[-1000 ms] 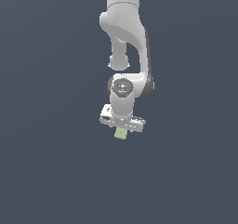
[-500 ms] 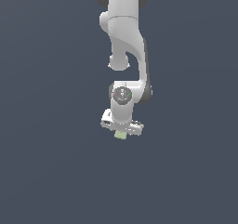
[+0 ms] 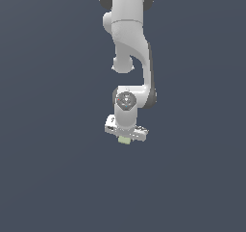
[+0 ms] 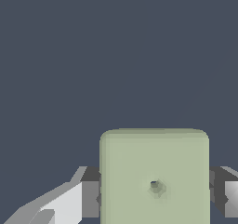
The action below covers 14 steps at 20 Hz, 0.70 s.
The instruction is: Pick up the object and move it to a goal position.
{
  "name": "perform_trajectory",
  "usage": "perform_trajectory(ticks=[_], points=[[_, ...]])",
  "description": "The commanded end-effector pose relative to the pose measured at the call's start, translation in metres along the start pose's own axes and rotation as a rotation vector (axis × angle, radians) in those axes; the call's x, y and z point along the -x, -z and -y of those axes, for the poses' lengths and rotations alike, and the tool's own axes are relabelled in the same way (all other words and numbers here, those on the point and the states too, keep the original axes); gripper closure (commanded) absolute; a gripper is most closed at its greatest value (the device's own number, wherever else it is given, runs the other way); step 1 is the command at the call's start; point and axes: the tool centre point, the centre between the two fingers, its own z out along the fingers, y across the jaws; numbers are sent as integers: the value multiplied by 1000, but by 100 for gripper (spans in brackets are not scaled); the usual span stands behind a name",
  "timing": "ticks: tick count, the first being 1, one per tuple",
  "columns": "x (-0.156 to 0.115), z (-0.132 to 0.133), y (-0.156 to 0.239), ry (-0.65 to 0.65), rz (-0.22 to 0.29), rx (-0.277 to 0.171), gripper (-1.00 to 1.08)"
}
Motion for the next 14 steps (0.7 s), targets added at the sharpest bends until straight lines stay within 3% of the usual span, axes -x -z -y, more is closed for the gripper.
perform_trajectory(ticks=[1, 14], points=[[-1, 0, -3, 2, -1, 0, 108], [-7, 9, 16, 0, 0, 0, 108]])
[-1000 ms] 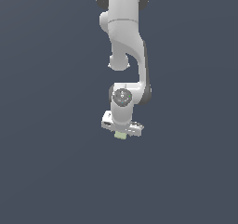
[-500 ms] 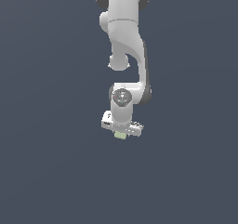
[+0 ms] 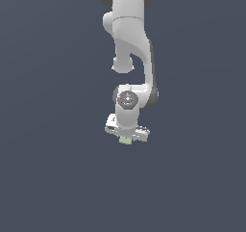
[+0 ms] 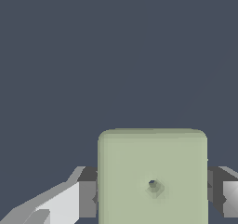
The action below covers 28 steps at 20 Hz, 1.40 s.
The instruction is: Pick up the object and move it to a goal position.
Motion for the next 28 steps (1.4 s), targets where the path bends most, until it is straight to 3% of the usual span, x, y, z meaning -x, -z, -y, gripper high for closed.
perform_trajectory(ticks=[1, 20, 28], points=[[-4, 5, 10, 0, -1, 0, 108], [-64, 78, 139, 2, -2, 0, 108], [-82, 98, 174, 2, -2, 0, 108]])
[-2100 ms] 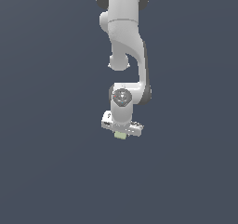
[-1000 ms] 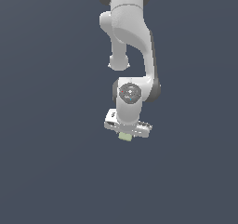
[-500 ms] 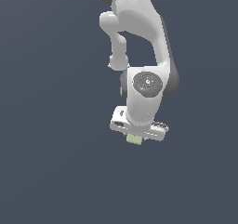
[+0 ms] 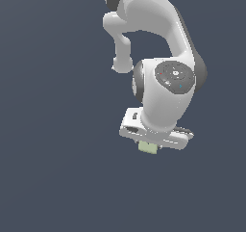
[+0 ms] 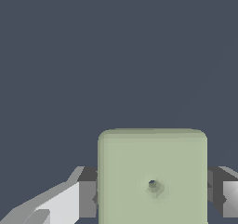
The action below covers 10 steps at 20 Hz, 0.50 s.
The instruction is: Pick up the object and move it to a goal position.
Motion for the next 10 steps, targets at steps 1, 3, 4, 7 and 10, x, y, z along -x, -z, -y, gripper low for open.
perform_trajectory(ticks=[1, 3, 4, 7, 10], points=[[-4, 5, 8, 0, 1, 0, 108], [-7, 7, 12, 0, 1, 0, 108], [-8, 8, 14, 0, 1, 0, 108], [-10, 11, 18, 0, 1, 0, 108], [-12, 12, 20, 0, 1, 0, 108]])
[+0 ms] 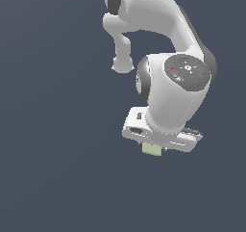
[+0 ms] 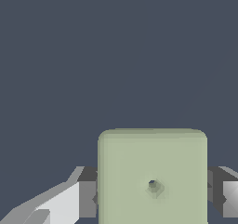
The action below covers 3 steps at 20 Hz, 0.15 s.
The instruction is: Pick up the object and move it to a goal position.
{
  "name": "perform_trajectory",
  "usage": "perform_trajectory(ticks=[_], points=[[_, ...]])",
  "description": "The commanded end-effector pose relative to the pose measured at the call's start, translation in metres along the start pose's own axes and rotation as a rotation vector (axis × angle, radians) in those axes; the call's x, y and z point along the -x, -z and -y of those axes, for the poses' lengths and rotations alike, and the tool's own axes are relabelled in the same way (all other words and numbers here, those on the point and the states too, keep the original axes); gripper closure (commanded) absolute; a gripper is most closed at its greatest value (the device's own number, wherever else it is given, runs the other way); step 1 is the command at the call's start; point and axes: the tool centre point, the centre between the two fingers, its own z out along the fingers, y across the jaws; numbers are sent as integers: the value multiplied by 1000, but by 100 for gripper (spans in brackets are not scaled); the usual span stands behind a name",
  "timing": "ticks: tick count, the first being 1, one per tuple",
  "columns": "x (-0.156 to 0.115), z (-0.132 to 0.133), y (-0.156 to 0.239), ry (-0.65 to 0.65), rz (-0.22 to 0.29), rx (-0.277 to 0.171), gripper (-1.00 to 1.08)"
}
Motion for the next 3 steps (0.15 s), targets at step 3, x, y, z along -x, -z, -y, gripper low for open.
perform_trajectory(ticks=[3], points=[[-1, 1, 2, 0, 0, 0, 108]])
